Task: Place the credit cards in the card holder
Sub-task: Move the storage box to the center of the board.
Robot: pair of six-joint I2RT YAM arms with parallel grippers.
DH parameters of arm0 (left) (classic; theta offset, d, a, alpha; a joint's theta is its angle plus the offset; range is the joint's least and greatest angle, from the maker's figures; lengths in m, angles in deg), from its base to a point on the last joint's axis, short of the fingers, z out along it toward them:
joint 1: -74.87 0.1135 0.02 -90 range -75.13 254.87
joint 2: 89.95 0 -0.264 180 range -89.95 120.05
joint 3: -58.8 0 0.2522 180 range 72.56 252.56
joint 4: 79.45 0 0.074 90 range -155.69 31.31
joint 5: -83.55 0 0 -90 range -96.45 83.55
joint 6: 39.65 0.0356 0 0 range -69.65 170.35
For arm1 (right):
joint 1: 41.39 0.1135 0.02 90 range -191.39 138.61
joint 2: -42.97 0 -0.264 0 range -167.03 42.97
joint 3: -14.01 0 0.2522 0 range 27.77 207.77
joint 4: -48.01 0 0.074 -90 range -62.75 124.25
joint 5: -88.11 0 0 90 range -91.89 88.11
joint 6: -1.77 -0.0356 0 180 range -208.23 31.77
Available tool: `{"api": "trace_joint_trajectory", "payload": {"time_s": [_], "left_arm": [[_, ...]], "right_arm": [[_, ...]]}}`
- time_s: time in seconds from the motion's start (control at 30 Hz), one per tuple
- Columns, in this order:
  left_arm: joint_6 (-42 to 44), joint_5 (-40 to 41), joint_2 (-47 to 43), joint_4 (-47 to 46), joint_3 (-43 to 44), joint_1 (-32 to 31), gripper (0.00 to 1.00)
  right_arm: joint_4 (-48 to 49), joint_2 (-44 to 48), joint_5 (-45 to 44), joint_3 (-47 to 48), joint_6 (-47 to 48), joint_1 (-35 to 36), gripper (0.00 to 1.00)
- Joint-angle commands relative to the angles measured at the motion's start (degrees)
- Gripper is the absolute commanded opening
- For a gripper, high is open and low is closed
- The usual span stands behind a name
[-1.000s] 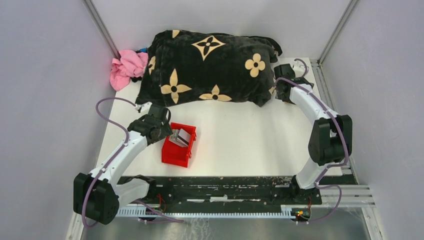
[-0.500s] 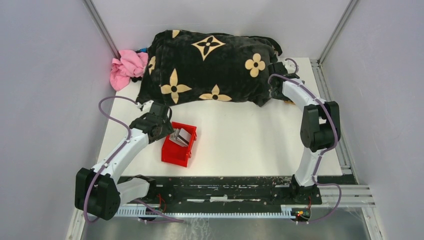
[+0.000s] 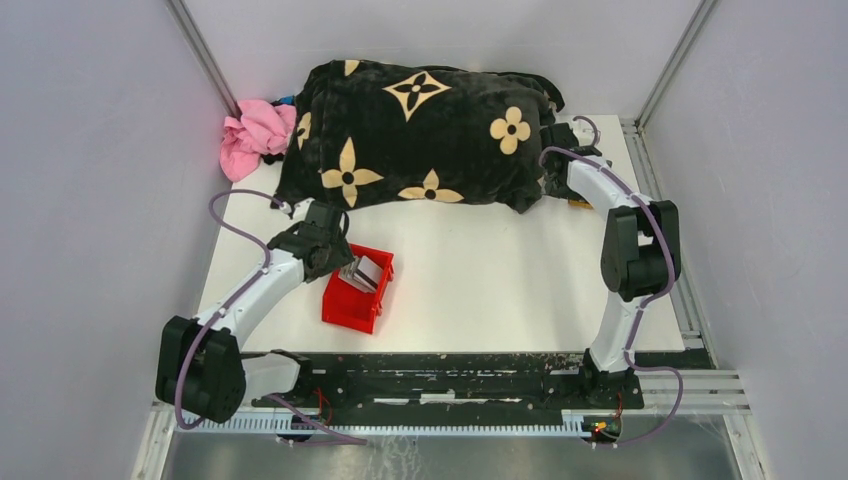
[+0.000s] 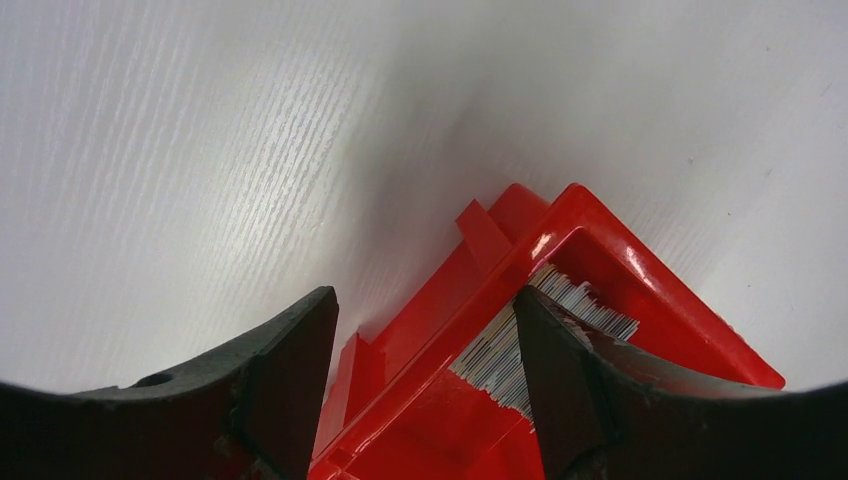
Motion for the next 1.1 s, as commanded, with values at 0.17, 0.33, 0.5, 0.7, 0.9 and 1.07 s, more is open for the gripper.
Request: {"api": "trace_joint_trajectory", "payload": {"time_s": [0.17, 0.33, 0.5, 0.7, 0.9, 1.07], "left_arm": [[-1.28, 0.58, 2.20, -3.57, 1.73, -0.19, 0.55], [-2.21, 1.14, 2.32, -3.66, 1.59, -0.15, 0.37], [-3.93, 1.86, 0.65, -3.50, 0.59, -0.15, 0.27], [-7.48, 1.26, 0.79, -3.67, -0.95, -0.16, 0.18], [-10.91, -0.88, 3.25, -6.74, -0.21, -0.23, 0.10], [-12.71, -1.66, 6.82, -8.62, 3.02, -0.90, 0.05]], "right_arm": [[1.90, -0.75, 0.29, 2.60, 0.72, -0.51, 1.00], [2.03, -0.70, 0.23, 2.29, 1.14, -0.53, 0.99], [2.05, -0.26, 0.37, 2.18, 1.18, -0.51, 0.99], [1.83, 0.08, -0.25, 1.71, 1.76, -0.51, 0.99], [1.57, 0.70, -1.20, 0.71, 1.86, -0.51, 0.99], [1.22, 1.37, -1.40, 0.19, 1.60, -0.54, 0.99]]}}
